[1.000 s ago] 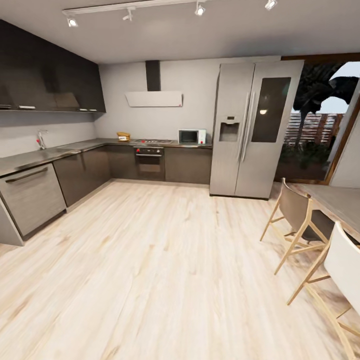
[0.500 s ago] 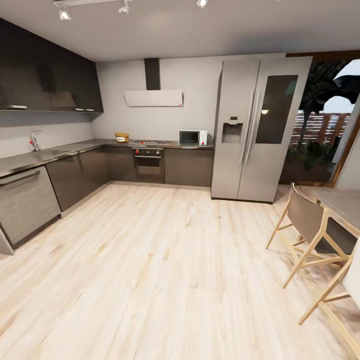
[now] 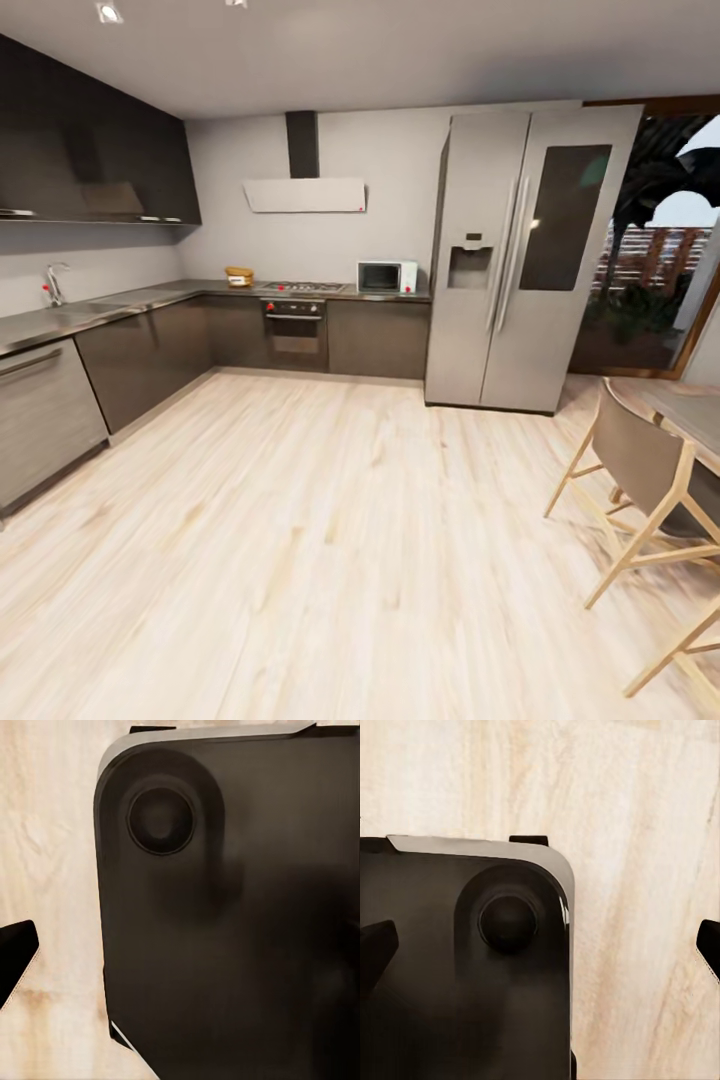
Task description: In the kitchen, take the popcorn bag from the countertop, put it into the microwave, and heat it until the popcorn is cooked so the cooked popcorn ends up inside the bag.
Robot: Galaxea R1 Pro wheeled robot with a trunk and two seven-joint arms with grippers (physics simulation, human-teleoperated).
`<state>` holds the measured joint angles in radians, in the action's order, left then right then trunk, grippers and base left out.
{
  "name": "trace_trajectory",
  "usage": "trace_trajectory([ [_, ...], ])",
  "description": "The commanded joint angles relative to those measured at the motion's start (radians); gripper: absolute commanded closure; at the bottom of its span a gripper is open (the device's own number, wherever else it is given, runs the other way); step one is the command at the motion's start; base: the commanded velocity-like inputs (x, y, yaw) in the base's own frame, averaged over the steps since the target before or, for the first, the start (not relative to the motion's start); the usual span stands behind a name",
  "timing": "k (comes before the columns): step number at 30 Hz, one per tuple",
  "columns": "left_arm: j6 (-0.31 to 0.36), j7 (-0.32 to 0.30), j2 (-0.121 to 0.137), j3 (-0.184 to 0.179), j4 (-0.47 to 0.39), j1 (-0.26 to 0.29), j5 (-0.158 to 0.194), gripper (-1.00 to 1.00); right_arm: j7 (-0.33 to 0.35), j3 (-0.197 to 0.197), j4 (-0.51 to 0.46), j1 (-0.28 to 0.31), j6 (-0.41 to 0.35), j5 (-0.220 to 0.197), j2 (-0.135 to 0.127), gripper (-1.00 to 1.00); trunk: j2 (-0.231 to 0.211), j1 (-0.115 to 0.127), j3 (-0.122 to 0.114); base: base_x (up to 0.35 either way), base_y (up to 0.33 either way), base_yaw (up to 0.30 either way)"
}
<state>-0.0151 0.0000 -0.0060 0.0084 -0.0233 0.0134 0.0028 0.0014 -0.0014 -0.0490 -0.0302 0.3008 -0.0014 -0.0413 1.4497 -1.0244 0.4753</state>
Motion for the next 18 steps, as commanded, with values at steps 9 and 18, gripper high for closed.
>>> trace_trajectory([
  [9, 0.000, 0.000, 0.000, 0.001, 0.000, 0.000, 0.000, -1.00, 0.000, 0.000, -0.002, 0.000, 0.001, 0.000, 0.000, -1.00, 0.000, -0.001, 0.001, 0.340, 0.000, 0.000],
  [18, 0.000, 0.000, 0.000, 0.001, 0.000, 0.000, 0.000, -1.00, 0.000, 0.000, -0.001, 0.000, 0.001, 0.000, 0.000, -1.00, 0.000, -0.001, 0.001, 0.340, 0.000, 0.000],
])
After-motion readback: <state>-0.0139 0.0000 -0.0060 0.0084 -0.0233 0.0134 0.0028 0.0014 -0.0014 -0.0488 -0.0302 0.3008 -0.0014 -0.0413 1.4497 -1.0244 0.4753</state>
